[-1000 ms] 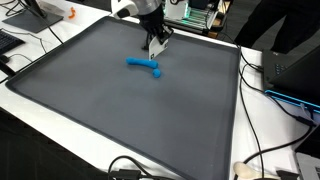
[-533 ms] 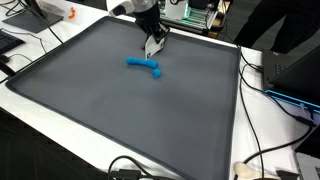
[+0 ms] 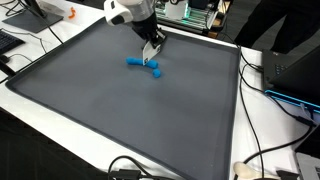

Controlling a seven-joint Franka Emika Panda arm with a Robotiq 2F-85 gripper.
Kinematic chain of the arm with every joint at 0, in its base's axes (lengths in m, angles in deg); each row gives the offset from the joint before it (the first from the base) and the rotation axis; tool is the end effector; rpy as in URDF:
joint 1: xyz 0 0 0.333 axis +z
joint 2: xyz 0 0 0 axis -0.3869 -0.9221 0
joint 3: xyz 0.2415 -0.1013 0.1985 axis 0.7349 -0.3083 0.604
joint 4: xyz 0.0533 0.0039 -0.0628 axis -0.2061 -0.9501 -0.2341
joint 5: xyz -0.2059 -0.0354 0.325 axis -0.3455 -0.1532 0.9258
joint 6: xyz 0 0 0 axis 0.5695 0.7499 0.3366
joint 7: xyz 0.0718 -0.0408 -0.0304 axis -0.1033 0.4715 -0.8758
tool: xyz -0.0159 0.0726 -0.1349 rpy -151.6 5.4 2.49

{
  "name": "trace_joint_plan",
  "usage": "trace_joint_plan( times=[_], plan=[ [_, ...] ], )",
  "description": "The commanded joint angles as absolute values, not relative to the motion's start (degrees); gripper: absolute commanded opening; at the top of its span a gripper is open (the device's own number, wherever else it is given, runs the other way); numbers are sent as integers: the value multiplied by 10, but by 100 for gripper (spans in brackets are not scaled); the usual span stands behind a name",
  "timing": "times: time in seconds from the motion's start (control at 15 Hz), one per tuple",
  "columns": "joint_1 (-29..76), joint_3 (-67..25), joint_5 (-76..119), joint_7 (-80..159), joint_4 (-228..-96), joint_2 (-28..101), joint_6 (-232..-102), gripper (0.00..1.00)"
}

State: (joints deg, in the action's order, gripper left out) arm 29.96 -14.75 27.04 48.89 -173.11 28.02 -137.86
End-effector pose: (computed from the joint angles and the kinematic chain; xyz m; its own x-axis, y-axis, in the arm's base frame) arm 0.5722 0.1006 0.2501 0.9159 -0.1047 -0.3875 -0.0933 -0.9945 0.0481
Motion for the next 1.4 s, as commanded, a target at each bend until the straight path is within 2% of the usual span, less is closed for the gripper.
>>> trace_joint_plan(
  times=[0.0, 1.33],
  plan=[
    [302, -149, 252, 477, -1707, 254, -1381, 1],
    [305, -154, 230, 462, -1665, 184, -1391, 1]
  ],
)
